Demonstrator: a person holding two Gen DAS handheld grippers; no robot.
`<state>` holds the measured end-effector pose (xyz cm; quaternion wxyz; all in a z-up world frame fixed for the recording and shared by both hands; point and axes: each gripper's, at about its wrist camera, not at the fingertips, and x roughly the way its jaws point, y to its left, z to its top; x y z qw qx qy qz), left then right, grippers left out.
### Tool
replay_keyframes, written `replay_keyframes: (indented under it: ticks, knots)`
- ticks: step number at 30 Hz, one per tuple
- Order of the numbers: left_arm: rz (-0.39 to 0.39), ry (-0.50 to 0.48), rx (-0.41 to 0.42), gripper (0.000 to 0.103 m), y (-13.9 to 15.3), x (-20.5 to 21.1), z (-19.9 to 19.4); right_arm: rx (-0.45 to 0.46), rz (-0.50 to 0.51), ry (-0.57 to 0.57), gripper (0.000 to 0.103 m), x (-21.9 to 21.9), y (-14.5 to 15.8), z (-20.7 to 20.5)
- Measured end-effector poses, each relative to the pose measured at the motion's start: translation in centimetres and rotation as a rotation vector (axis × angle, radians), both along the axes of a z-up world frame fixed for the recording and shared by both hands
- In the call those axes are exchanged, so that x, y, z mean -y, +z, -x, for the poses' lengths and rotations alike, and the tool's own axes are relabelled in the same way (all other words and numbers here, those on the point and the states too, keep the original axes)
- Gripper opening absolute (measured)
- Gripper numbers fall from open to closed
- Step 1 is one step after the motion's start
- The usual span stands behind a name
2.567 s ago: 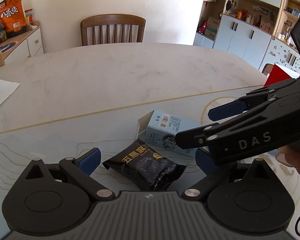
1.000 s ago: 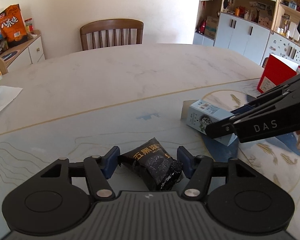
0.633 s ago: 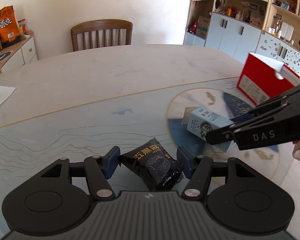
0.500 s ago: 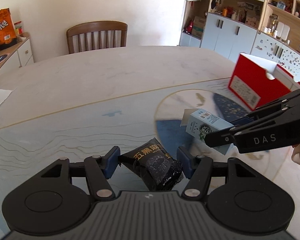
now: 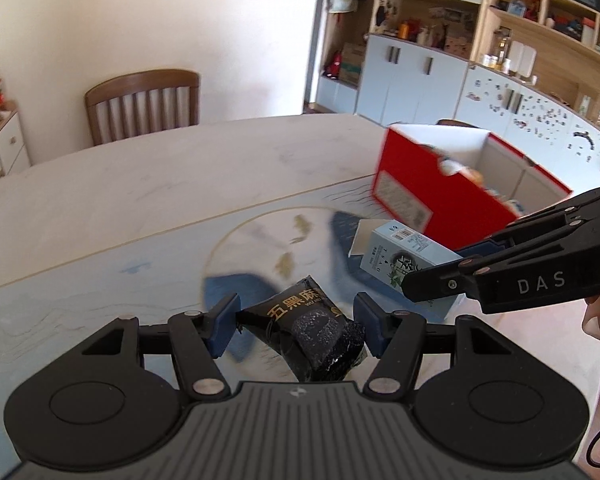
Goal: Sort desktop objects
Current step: 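Carry carton with right tool while left tool carries black bag to box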
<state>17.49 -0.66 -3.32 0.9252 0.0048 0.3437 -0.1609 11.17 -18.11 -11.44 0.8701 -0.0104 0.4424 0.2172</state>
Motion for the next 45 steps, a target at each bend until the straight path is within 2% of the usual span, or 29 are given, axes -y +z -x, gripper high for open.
replay_keyframes:
  ticks: [12,23,37,45]
  knots:
    - [0.002,-0.112,0.064,0.061,3.5,7.1,-0.7,0.070,-0.028,-0.098,0.029,8.0,3.5,1.2]
    - [-0.014,-0.209,0.132,0.062,5.9,15.4,-2.8,0.120,-0.045,-0.179,0.029,15.9,4.8,1.0]
    - [-0.060,-0.323,0.142,0.062,6.5,25.5,-6.3,0.159,0.014,-0.287,0.029,25.1,4.6,-1.4]
    - [-0.121,-0.387,0.105,0.062,5.1,29.7,-8.9,0.130,0.039,-0.317,0.029,27.9,3.0,-3.9]
